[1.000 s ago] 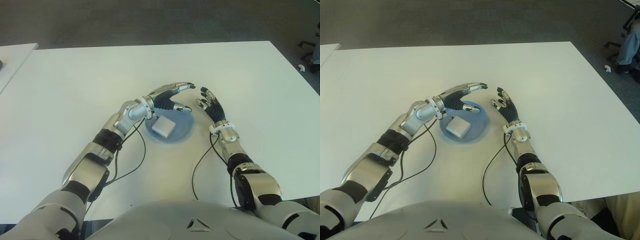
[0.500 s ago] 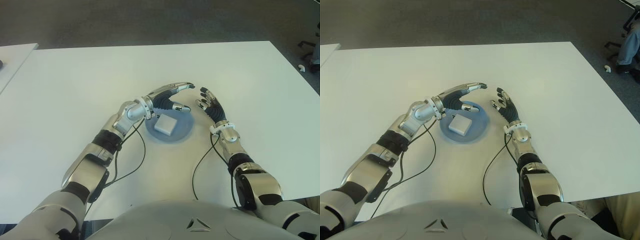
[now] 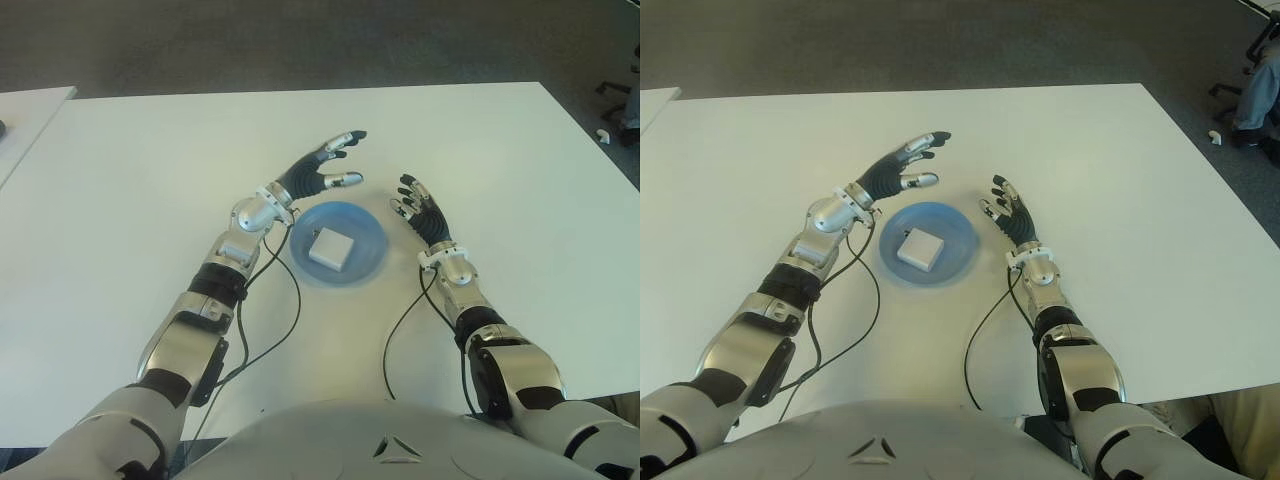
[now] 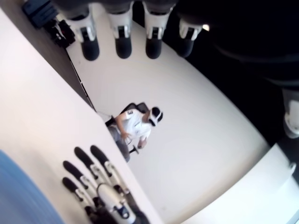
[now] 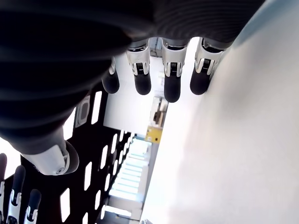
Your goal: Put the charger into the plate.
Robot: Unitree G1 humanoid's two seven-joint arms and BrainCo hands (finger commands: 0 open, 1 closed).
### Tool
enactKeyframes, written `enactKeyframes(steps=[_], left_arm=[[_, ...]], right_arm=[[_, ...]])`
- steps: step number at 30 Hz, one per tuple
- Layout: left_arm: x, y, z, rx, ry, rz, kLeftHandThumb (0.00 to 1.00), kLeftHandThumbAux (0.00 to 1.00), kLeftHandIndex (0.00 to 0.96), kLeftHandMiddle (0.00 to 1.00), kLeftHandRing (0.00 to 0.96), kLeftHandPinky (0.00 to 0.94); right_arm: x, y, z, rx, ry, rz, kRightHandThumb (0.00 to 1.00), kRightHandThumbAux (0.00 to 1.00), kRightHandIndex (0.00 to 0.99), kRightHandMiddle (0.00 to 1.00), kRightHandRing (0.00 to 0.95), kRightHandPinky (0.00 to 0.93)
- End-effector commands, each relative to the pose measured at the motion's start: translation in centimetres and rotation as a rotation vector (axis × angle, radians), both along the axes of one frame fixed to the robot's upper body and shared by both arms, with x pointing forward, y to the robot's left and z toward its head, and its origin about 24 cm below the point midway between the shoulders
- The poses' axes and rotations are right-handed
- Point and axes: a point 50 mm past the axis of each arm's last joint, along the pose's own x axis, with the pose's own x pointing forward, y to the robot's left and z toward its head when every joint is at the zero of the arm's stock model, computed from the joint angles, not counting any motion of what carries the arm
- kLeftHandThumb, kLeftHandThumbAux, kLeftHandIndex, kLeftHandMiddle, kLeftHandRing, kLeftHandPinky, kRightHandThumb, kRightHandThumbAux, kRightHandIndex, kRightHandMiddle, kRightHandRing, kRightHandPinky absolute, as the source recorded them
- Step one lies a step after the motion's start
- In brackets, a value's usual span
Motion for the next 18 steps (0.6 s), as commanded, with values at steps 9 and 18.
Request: enactKeyframes(steps=[9,18], left_arm=[[1.8,6.6,0.7,-0.260,0.087,0.280,0.237,0.555,0.104,0.127,0.107,0.131],[1.3,9.0,-1.1,-0.306,0.120,0.427,0.121,0.616,0.036,0.062,0.048,0.018]], right_arm=[[-0.9,0.5,-1.8,-0.013,0.108,0.010,0.056,0.565,0.000,0.101,0.102,0.096],[-0.8,0.5,-1.8,-0.011,0.113,0.005,0.048,0.564,0.000,0.078,0.074,0.058]])
